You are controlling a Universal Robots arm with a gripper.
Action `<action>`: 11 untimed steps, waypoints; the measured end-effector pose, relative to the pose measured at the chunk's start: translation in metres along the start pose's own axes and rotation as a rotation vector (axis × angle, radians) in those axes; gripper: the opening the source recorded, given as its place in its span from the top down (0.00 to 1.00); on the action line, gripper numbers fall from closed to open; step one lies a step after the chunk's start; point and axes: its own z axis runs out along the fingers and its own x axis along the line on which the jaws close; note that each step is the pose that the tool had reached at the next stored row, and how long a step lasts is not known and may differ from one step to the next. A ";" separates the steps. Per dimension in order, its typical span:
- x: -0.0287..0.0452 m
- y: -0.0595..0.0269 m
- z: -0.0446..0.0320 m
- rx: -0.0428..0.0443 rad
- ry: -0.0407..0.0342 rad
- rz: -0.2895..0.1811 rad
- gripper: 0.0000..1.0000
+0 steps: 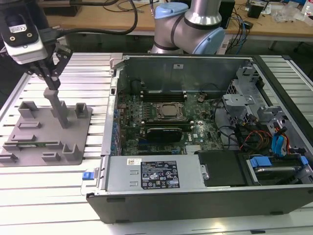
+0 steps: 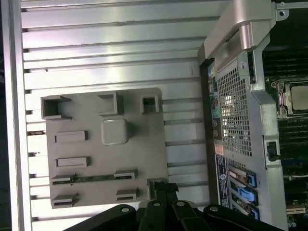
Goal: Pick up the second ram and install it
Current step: 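Reach for the second ram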
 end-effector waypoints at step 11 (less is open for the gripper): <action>0.0441 -0.0083 0.0238 0.0000 0.0001 0.000 0.92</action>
